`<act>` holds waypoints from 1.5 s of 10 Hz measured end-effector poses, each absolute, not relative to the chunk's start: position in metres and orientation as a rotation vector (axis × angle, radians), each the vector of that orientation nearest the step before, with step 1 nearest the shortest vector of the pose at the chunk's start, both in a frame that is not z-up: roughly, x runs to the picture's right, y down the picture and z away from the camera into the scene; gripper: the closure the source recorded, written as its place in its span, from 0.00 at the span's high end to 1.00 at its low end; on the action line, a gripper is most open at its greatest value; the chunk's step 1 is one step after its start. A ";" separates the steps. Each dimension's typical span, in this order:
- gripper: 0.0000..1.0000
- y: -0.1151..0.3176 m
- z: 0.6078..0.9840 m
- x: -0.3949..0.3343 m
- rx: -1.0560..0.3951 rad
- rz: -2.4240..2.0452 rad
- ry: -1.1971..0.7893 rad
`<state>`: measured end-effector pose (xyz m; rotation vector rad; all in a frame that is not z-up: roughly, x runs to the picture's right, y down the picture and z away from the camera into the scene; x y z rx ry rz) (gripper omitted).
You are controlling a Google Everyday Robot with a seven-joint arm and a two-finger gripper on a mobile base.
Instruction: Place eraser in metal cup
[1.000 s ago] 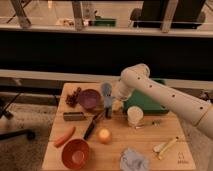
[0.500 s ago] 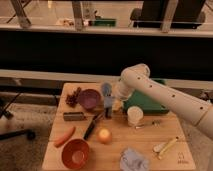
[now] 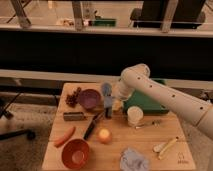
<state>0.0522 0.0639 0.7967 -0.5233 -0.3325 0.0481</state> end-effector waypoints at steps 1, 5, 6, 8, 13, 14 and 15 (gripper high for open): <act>0.00 0.061 0.799 0.051 -0.525 0.044 -0.344; 0.00 0.046 0.817 0.035 -0.540 0.005 -0.401; 0.00 0.046 0.817 0.035 -0.541 0.000 -0.404; 0.00 0.045 0.817 0.032 -0.539 -0.010 -0.410; 0.00 0.038 0.826 0.037 -0.528 -0.002 -0.416; 0.00 0.037 0.829 0.037 -0.528 -0.003 -0.414; 0.00 0.037 0.834 0.037 -0.528 -0.006 -0.412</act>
